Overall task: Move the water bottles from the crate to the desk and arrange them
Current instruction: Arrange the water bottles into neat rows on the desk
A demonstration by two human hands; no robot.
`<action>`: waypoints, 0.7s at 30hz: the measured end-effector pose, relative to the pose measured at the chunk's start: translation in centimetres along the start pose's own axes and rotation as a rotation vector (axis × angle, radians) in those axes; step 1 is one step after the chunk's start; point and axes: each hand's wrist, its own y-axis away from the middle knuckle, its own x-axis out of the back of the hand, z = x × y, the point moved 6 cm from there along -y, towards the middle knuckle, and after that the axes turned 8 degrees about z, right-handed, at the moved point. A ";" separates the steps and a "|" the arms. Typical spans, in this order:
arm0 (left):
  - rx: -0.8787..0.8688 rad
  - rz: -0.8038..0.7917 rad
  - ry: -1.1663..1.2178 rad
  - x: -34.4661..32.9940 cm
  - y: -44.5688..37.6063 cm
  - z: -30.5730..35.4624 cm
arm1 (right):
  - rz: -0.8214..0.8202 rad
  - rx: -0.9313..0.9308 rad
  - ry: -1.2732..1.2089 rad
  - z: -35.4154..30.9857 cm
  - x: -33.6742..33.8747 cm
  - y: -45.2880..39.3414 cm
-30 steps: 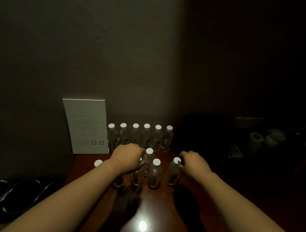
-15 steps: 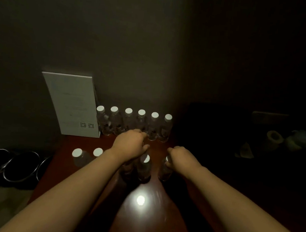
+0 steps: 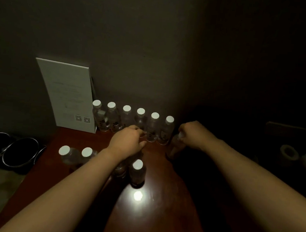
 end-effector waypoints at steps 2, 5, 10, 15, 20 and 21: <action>0.029 -0.002 0.005 -0.4 -0.1 -0.5 | 0.008 -0.018 -0.010 0.8 0.2 -1.2; 0.052 -0.005 0.011 -0.9 -0.1 -1.0 | 0.018 -0.038 -0.028 1.9 0.2 -2.7; 0.078 -0.008 0.044 -1.7 -0.2 -1.5 | 0.024 -0.021 -0.009 2.2 0.0 -4.4; 0.083 0.005 0.072 -1.7 -0.1 -1.7 | 0.004 -0.067 0.003 2.1 -0.3 -5.4; 0.067 0.002 0.087 -1.3 -0.2 -1.4 | 0.004 -0.094 0.004 2.2 0.0 -5.7; 0.063 -0.001 0.088 -1.2 -0.2 -1.4 | 0.011 -0.100 -0.003 2.2 0.0 -5.7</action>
